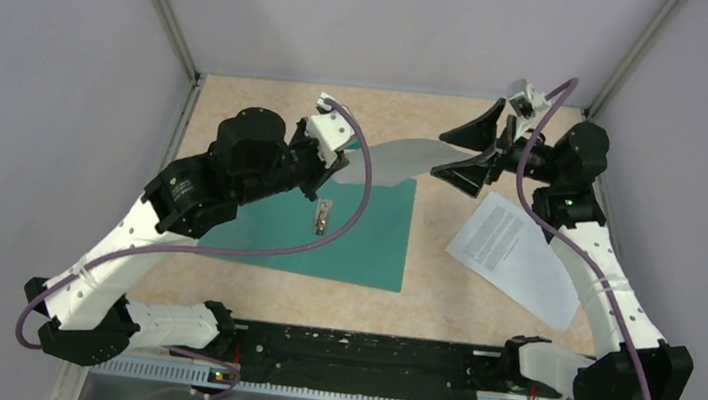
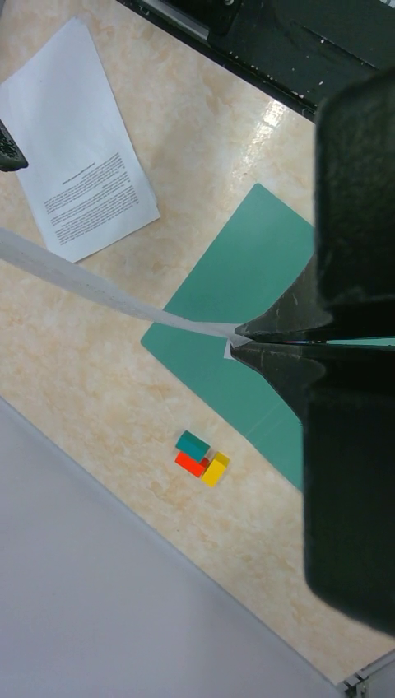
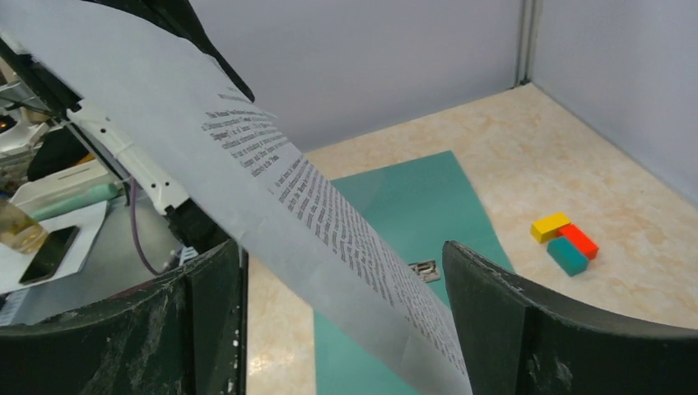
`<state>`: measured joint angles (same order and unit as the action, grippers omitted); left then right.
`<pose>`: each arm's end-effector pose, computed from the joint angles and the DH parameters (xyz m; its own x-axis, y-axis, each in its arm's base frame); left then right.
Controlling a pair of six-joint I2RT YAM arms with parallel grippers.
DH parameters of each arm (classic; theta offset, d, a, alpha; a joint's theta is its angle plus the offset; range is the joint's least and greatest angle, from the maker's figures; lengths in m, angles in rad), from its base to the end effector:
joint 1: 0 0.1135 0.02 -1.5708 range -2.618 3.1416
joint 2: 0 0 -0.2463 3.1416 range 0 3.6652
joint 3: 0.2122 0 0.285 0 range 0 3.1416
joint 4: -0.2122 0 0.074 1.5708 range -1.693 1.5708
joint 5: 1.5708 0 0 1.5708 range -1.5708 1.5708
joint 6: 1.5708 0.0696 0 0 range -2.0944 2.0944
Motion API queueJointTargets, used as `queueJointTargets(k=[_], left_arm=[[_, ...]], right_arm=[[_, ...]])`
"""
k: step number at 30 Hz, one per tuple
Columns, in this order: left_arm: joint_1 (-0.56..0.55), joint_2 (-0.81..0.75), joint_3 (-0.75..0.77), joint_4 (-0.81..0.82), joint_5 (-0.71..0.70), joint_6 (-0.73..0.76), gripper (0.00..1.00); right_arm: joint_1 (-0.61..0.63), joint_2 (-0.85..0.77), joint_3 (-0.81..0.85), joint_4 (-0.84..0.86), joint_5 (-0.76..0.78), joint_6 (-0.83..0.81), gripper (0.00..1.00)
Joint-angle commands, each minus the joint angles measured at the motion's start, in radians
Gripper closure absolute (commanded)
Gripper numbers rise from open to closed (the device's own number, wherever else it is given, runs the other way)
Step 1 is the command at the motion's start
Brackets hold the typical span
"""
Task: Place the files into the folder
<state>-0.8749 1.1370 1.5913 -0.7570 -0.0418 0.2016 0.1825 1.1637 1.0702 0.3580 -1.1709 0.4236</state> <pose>0.1801 -0.2111 0.4704 -0.0388 0.3585 -0.9327 0.7645 0.6117 0.2033 0.2864 0.1180 0.3999 -0.1541 0.1343 -0.9789 -0.9671 0.1824 0.1772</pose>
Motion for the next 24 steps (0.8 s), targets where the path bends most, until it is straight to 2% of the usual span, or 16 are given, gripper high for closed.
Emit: queueJointTargets(k=[1, 4, 8, 11, 12, 13, 14, 15, 17, 20, 24], left_arm=[[0.010, -0.019, 0.038, -0.002, 0.036, 0.022, 1.00], [0.013, -0.010, 0.053, -0.008, 0.037, 0.016, 1.00], [0.020, 0.012, 0.058, 0.007, 0.017, -0.015, 1.00], [0.029, 0.039, 0.063, 0.021, -0.019, -0.046, 1.00], [0.030, 0.054, 0.067, 0.026, -0.043, -0.064, 0.96], [0.033, 0.069, 0.069, 0.034, -0.088, -0.082, 0.87], [0.034, 0.084, 0.072, 0.040, -0.127, -0.099, 0.68], [0.037, 0.099, 0.075, 0.049, -0.184, -0.118, 0.52], [0.059, 0.132, 0.087, 0.064, -0.297, -0.176, 0.38], [0.148, 0.193, 0.132, 0.031, -0.380, -0.316, 0.31], [0.294, 0.255, 0.149, -0.042, -0.351, -0.496, 0.32]], right_arm=[[0.036, 0.022, 0.057, -0.152, -0.042, -0.148, 0.12], [0.044, 0.025, 0.060, -0.175, -0.031, -0.152, 0.28], [0.098, 0.014, 0.067, -0.275, 0.060, -0.205, 0.53], [0.164, 0.016, 0.064, -0.354, 0.192, -0.233, 0.82], [0.179, 0.017, 0.056, -0.356, 0.239, -0.218, 0.93], [0.190, 0.019, 0.046, -0.356, 0.289, -0.184, 1.00], [0.195, 0.021, 0.035, -0.384, 0.336, -0.154, 1.00], [0.197, 0.022, 0.025, -0.395, 0.365, -0.126, 1.00], [0.197, 0.020, 0.009, -0.445, 0.437, -0.095, 1.00], [0.192, 0.024, 0.000, -0.545, 0.582, -0.032, 1.00], [0.188, 0.090, -0.042, -0.531, 0.618, 0.105, 1.00]])
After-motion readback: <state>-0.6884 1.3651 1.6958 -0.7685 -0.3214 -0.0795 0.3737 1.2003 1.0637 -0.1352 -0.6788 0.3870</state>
